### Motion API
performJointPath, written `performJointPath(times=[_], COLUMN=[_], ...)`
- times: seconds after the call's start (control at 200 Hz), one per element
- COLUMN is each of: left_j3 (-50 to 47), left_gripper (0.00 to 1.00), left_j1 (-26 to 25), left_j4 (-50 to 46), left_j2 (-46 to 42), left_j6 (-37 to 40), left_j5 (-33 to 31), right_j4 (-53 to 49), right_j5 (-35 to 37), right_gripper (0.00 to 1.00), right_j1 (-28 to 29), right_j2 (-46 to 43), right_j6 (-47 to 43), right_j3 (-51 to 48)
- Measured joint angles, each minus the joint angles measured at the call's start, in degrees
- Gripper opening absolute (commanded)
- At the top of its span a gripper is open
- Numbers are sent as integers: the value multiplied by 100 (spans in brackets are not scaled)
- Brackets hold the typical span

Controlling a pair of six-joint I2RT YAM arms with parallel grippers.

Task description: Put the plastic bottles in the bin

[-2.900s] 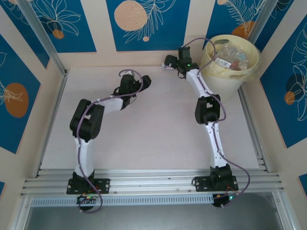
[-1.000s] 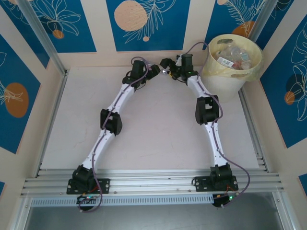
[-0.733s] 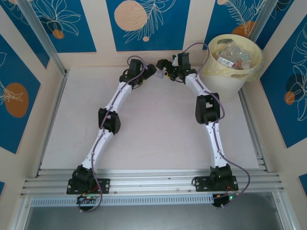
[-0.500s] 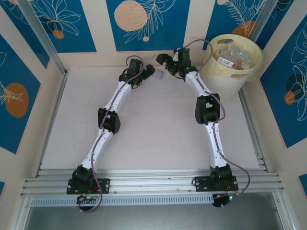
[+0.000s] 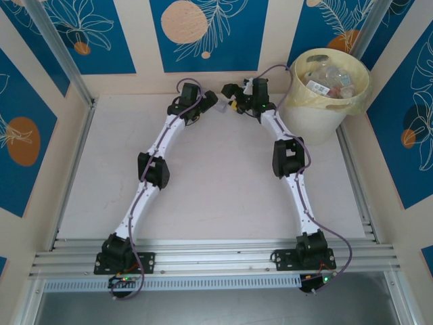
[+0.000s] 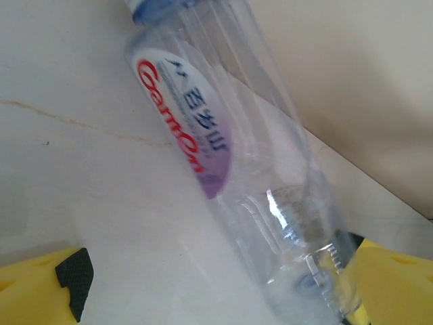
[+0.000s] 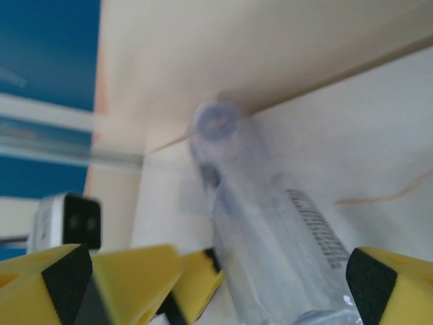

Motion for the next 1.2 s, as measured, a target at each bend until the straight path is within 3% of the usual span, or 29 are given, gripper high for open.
performJointPath(times=[0.205,0.42,0.555,0.675,0.955,1.2], left_j3=[4,4,7,4,4,-4], left_gripper=[100,99,90,72,60,53], left_j1=[76,85,92,85,57,31], left_j4=[-459,-970,-1392,-1729,-1926,-1961], left_j2=[-90,-151,-254,-262,-264,-466], left_j6=[323,1163,1744,2227,2857,3512], left_j5=[-264,-570,-828,-973,-1110,-487], right_j4=[326,787,721,658,426,-179], right_j5=[-920,-1261,-1163,-988,-455,-79], right_gripper=[99,99,100,100,99,99], right_j1=[245,599,632,557,498,566], right_j2=[-175,-1530,-2400,-3154,-4706,-5676], right_j6=[63,-33,-313,-693,-1346,-1751], right_j3=[-407,-2354,-3233,-3799,-5053,-5873])
